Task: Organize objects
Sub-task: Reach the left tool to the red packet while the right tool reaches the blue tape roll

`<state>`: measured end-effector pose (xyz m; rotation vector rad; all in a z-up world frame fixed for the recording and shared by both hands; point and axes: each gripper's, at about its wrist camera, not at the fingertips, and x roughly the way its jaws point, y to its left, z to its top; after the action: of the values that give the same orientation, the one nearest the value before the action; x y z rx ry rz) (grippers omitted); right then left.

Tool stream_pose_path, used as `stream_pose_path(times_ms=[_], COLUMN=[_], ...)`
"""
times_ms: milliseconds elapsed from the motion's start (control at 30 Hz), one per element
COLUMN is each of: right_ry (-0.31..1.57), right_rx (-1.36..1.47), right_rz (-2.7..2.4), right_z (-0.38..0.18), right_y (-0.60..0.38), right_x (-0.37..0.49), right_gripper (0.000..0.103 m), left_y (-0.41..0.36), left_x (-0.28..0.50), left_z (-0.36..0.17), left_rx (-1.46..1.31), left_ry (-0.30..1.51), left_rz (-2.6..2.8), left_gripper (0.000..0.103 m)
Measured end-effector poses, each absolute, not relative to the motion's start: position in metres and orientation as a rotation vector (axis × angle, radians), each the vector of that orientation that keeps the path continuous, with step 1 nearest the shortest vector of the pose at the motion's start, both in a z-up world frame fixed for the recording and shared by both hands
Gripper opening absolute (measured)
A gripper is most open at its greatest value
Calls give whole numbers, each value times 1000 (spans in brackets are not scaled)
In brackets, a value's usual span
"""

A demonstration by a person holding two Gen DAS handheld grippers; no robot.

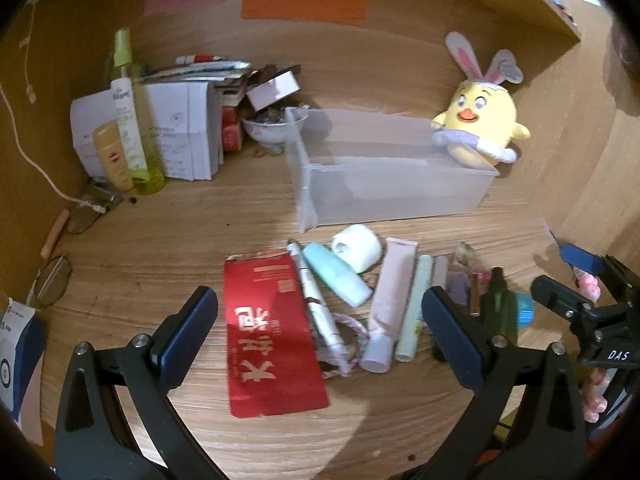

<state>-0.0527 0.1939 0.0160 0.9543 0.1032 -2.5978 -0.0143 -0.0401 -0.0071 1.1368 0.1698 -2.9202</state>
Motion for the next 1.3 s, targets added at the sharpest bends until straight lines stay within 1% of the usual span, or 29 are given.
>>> stream_pose_path(times_ms=[200,400,567,667,733,767,800,833,867,933,1000,1033,1067,1133,1200,1267,1300], right_ry=[92,30,-26,-22,-13,-11,-8,-7,-7,-10,-17,-13,0,33,67,58,53], right_rx=[1050,1148,1164,1153,1139,1136,1137,1139,1142,1147,1151,1153,1154,1164,1180,1191,1195], right_rz=[-2593,-2573,-2546,-2530,-2526,-2523,-2523,-2525,-2524,-2517,-2504,-2506,-2510,-2513,-2519,-2512,-2509], right_z=[1,-20,-23,-22,-21,-20,-20,-19,-20,-21,-23,-23,-23,-24,-27,-30,-31], right_y=[206,220,226,223,222,222,222,223,224,226,228,228,228,227,226,227,228], right_x=[-61,-68,-69,-68,-67,-67,-66,-66,-66,-66,-65,-64,-64,-64,-65,-67,-68], right_gripper=[103,103,101,94,87,86,82,80,79,77,77,75,72,61,58,58,56], left_y=[-58,-79,-90,-93,-95,-96,-97,-99,-100,-103,-105,-106,-107,-110,-110,-108,-107], left_x=[-26,-37,-49,-58,-64,-65,-67,-67,-67,-66,-65,-65,-65,-65,-66,-69,-71], left_z=[-24,-40,-44,-47,-51,-52,-54,-55,-55,-54,-54,-54,-55,-56,-56,-55,-54], left_rx=[1238,1311,1323,1332,1343,1346,1356,1354,1357,1356,1360,1366,1373,1389,1406,1425,1429], left_ry=[194,300,390,409,422,426,428,446,458,461,450,444,430,400,371,331,311], left_rz=[-2847,-2782,-2767,-2752,-2737,-2733,-2728,-2733,-2732,-2731,-2723,-2720,-2714,-2698,-2698,-2700,-2705], left_gripper=[103,103,103,103,103,101,98,96,96,89,85,84,84,83,83,83,83])
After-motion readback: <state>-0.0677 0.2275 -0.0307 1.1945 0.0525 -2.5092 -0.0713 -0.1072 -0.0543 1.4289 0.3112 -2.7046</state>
